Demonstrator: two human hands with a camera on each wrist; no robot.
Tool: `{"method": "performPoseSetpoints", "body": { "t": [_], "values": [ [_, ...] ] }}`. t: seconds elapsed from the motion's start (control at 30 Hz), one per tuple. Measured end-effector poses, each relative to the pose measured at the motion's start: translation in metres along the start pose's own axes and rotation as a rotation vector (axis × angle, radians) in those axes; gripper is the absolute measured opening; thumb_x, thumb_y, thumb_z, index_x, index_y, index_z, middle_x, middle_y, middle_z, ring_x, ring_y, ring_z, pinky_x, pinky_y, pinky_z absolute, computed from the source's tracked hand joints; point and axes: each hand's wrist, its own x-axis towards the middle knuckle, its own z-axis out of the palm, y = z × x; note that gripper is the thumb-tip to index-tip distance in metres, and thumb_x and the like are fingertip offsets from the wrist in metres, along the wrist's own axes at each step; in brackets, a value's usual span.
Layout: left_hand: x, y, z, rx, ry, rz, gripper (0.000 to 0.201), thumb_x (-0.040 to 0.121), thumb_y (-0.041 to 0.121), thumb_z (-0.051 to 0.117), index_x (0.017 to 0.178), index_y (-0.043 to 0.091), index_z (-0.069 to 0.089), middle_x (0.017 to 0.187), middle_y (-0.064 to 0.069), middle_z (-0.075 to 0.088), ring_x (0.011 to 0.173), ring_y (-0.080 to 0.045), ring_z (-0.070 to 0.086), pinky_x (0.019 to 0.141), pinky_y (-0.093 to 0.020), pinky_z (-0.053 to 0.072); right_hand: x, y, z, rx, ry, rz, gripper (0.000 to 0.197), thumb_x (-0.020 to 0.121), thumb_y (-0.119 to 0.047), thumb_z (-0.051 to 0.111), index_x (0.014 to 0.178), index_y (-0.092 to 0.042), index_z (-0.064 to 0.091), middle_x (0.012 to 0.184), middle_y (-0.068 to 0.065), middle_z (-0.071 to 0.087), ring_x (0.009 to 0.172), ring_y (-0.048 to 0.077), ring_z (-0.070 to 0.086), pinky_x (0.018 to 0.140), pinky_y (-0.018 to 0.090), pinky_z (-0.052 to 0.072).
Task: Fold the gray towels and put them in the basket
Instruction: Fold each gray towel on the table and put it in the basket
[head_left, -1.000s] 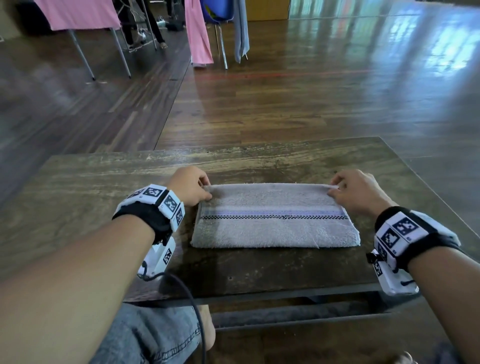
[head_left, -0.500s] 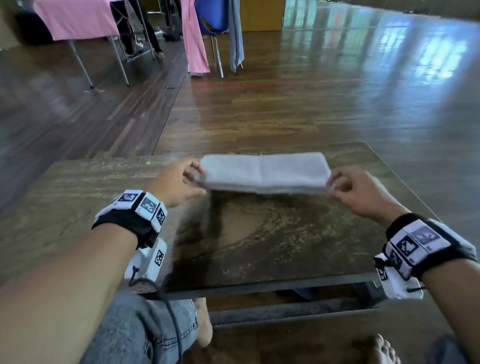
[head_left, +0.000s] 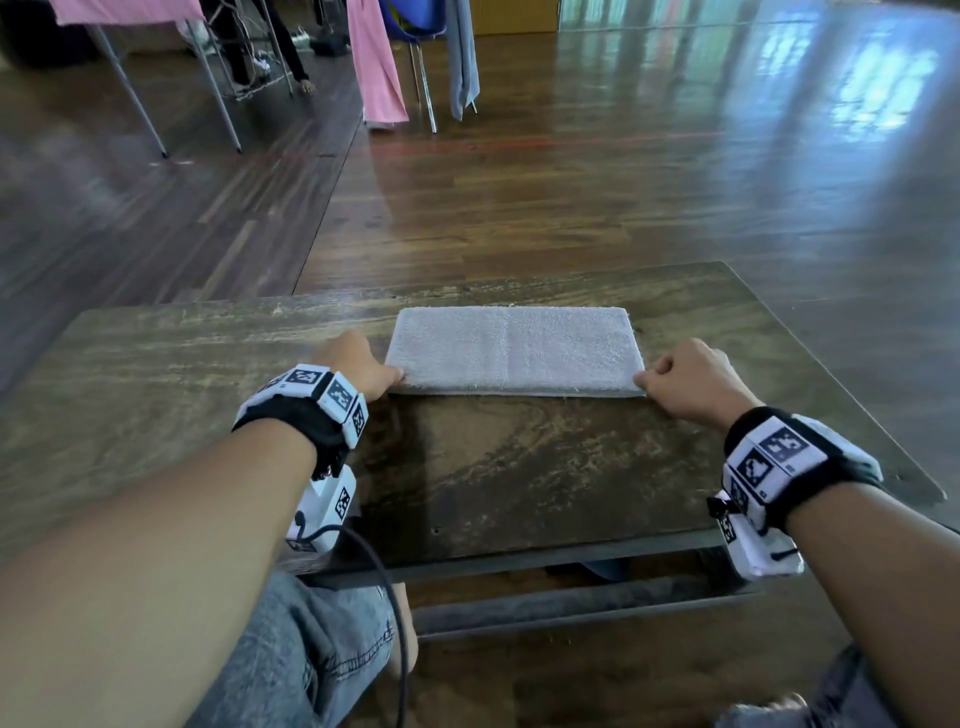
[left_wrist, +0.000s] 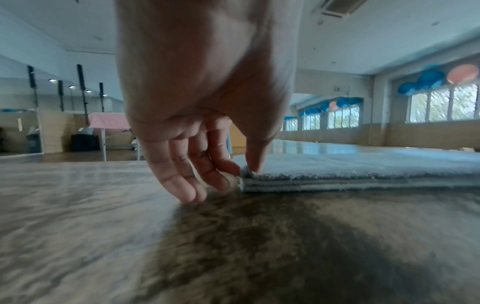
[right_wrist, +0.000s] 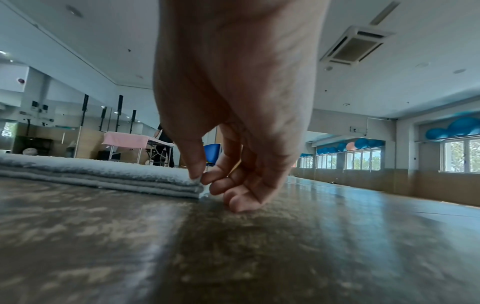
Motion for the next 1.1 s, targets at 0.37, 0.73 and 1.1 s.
{"method": "performPoseSetpoints", "body": {
  "t": [0.37, 0.73, 1.1],
  "values": [
    [-0.005, 0.002, -0.008, -0.021, -0.030, 0.002, 0.028, 0.082, 0.026, 0.074, 0.074, 0.005, 0.056, 0.069, -0.010, 0.056, 0.061, -0.025, 0.054, 0.058, -0.033, 0.043, -0.010, -0.001, -0.011, -0.096, -0.012, 0.053, 0.030, 0.081, -0.025, 0.063, 0.055, -0.016, 0.050, 0.068, 0.003, 0.056, 0.064, 0.027, 0.055, 0.064, 0.034, 0.046],
    [-0.032, 0.043, 0.019, 0.255, -0.205, 0.588, 0.033, 0.099, 0.041, 0.051, 0.129, 0.026, 0.054, 0.125, -0.002, 0.049, 0.117, -0.024, 0.048, 0.098, -0.044, 0.045, -0.033, -0.028, 0.025, -0.369, -0.217, -0.476, 0.041, 0.102, -0.048, 0.043, 0.141, -0.035, 0.046, 0.147, -0.011, 0.042, 0.135, 0.019, 0.042, 0.115, 0.043, 0.029],
    [-0.111, 0.028, 0.031, 0.297, -0.357, 0.548, 0.025, 0.089, 0.019, 0.047, 0.071, 0.015, 0.063, 0.079, -0.002, 0.065, 0.075, -0.025, 0.059, 0.069, -0.039, 0.048, -0.127, -0.025, 0.009, -0.440, -0.275, -0.465, 0.016, 0.097, -0.054, 0.045, 0.103, -0.041, 0.053, 0.107, -0.017, 0.045, 0.105, 0.012, 0.050, 0.076, 0.036, 0.042]
  ]
}}
